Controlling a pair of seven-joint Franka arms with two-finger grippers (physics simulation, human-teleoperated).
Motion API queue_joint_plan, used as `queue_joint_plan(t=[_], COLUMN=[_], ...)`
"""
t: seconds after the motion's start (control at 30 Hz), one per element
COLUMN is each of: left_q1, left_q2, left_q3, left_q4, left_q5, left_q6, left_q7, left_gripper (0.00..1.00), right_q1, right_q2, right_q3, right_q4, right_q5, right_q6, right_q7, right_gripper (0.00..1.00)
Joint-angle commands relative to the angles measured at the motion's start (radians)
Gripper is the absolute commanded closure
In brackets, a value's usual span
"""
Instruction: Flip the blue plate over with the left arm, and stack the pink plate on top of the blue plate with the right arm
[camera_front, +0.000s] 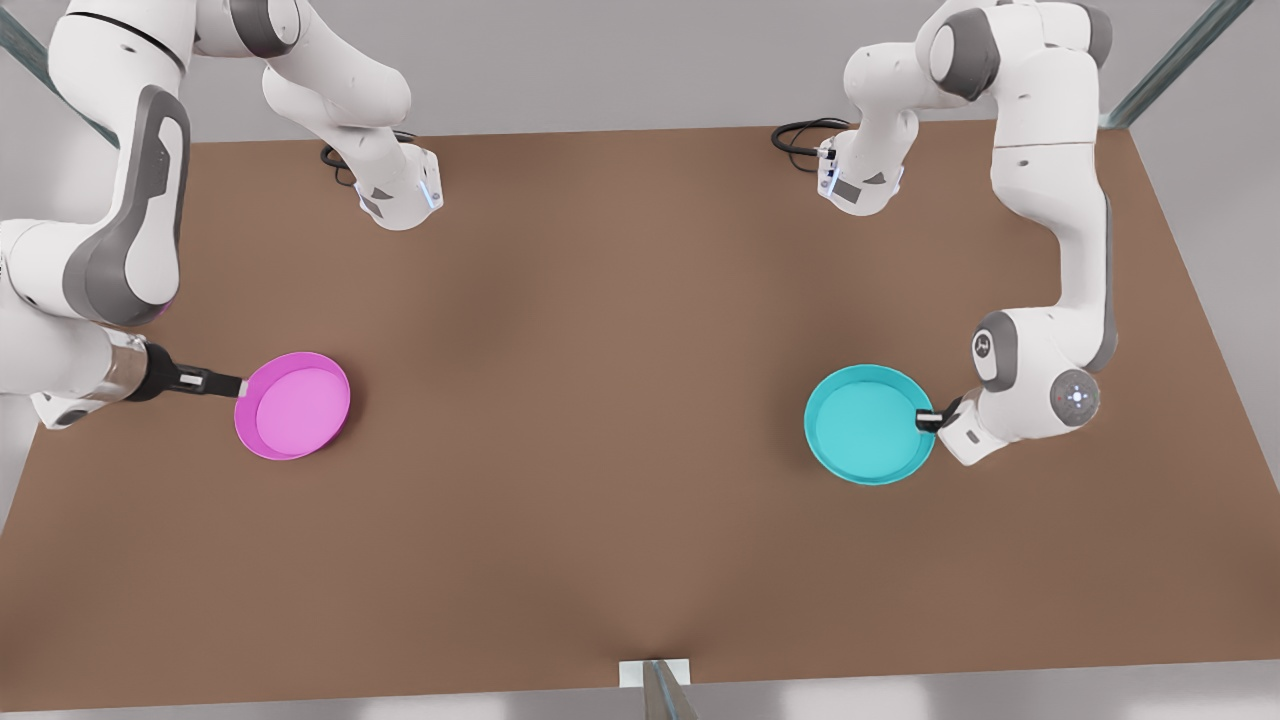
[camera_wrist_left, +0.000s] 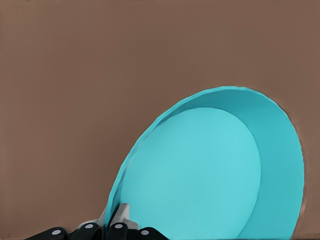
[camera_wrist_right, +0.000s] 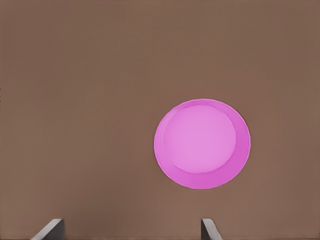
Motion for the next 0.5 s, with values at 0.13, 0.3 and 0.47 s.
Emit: queue_joint_plan(t=[0.13,0.3,0.47], left_q1=[-0.047,-0.207,-0.299], left_q2=[-0.022,-0.040,-0.040], left_q3=[0.000,0.107,0.094], left_q4=[0.009,0.011,0.029], left_q5=[0.250,0.359,0.573], left_q6=[-0.014,-0.054,-0.155], left_q7=[0.005,-0.002,-0.150], left_gripper=[0.79,0.79,0.79], right_q1=[0.011,-0.005,-0.007], right_q2=[0.001,0.003,0.003], right_q3=[0.001,0.001,0.001], right_q4=[-0.003,0.000,-0.002], right_q5=[0.000,0.002,0.002], right_q6=[0.000,-0.009,-0.018], right_q7=[0.002,0.000,0.000], right_gripper=[0.00,0.00,0.00])
